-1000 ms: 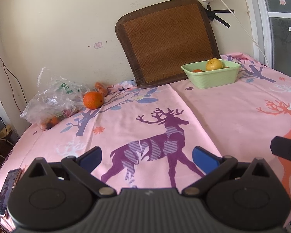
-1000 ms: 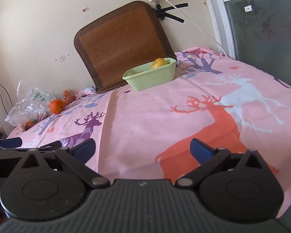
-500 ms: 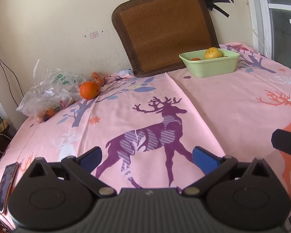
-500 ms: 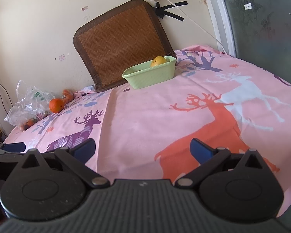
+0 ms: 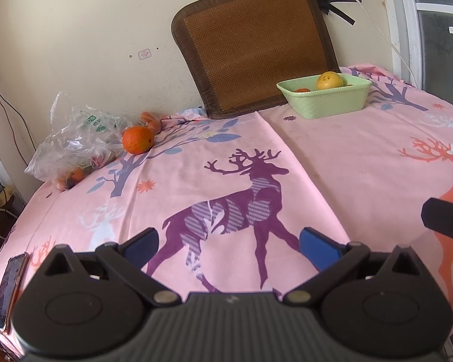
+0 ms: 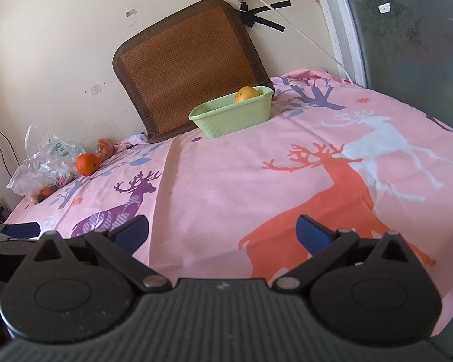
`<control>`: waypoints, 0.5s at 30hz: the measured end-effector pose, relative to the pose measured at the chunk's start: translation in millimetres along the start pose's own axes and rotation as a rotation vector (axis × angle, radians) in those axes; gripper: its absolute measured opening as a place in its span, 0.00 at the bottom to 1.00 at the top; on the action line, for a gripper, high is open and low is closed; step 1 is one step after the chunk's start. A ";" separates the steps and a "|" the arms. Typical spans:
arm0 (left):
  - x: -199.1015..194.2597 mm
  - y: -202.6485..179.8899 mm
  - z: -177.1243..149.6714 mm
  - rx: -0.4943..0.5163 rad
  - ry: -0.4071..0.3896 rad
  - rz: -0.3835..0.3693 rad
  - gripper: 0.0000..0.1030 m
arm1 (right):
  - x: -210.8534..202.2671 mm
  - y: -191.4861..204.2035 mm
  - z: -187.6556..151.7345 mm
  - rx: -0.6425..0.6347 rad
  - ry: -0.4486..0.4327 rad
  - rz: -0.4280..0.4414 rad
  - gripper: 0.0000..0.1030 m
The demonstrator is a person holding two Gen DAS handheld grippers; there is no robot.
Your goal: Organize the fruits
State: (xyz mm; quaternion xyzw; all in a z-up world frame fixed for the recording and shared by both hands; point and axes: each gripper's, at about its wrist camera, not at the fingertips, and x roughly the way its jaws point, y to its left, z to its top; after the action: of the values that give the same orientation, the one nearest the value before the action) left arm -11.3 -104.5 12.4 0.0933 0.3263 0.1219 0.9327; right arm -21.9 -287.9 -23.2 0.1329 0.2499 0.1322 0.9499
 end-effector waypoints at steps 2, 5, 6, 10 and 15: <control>-0.3 -0.9 -0.4 0.003 0.001 0.001 1.00 | 0.0 0.0 -0.2 0.000 0.000 0.000 1.00; -0.3 -1.0 -0.4 0.003 0.000 0.001 1.00 | 0.3 -0.4 0.3 0.000 0.000 0.000 1.00; -0.3 -1.1 -0.4 0.003 0.000 0.001 1.00 | 0.2 -0.3 -0.2 0.000 0.000 0.000 1.00; 0.1 -1.1 -0.3 0.004 0.000 0.001 1.00 | 0.4 -0.5 0.5 0.000 0.000 0.001 1.00; 0.3 -1.1 0.0 0.005 -0.001 0.002 1.00 | 0.3 -0.5 0.0 0.000 0.000 0.001 1.00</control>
State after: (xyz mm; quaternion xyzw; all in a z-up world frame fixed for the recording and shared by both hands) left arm -10.8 -105.5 11.9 0.0959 0.3262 0.1218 0.9325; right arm -21.6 -288.3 -23.5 0.1329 0.2497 0.1325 0.9500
